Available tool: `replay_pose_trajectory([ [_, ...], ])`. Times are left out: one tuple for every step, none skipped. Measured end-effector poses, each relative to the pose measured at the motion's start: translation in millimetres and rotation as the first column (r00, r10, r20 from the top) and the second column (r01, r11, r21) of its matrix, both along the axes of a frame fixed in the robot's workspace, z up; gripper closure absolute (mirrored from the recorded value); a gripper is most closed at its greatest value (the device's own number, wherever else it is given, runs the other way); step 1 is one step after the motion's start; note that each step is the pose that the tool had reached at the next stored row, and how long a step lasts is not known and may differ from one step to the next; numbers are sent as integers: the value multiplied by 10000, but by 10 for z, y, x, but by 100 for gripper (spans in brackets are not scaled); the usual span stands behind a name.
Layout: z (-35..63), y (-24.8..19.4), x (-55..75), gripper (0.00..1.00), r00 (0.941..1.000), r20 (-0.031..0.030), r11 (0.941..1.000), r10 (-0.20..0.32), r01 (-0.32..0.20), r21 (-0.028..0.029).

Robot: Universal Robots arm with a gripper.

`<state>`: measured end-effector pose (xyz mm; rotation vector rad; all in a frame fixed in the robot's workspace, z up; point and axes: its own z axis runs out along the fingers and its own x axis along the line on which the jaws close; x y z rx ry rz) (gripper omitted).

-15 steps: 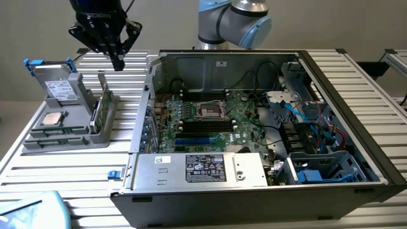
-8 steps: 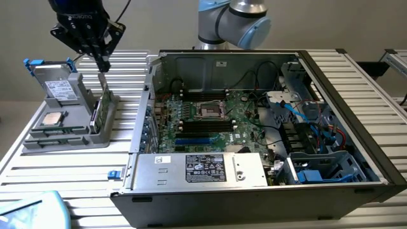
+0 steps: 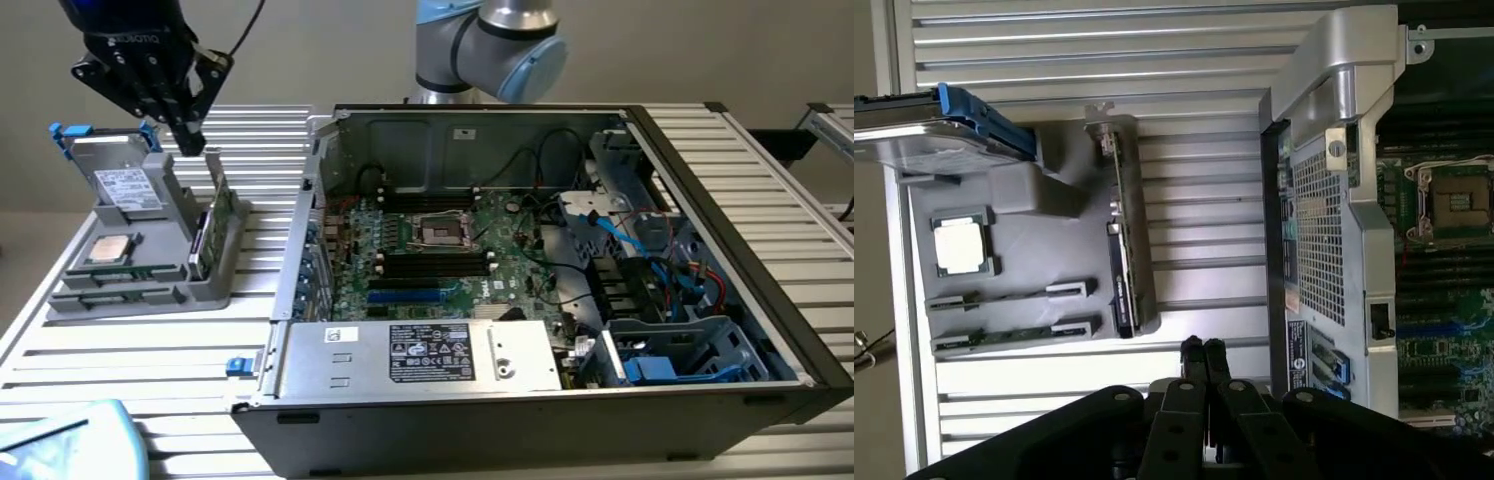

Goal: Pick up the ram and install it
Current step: 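Reach for the ram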

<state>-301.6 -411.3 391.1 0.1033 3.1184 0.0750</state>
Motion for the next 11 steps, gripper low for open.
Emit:
replay_pose_trajectory([
  [-1,-9,-26,90,10000,0,10000,4,-4,1],
  [-1,-17,-50,90,10000,0,10000,8,-8,0],
  [-2,-26,-75,90,10000,0,10000,12,-12,1],
  [-2,-35,-101,90,10000,0,10000,16,-16,0],
  [-3,-44,-127,90,10000,0,10000,20,-20,0],
  [-4,-53,-152,90,10000,0,10000,23,-23,0],
  [-5,-62,-178,90,10000,0,10000,27,-27,0],
  [-6,-70,-206,90,10000,0,10000,29,-29,0],
  [-7,-79,-233,90,10000,0,10000,32,-32,0],
  [-8,-87,-260,90,10000,0,10000,33,-33,1],
  [-9,-96,-288,90,10000,0,10000,36,-36,0],
])
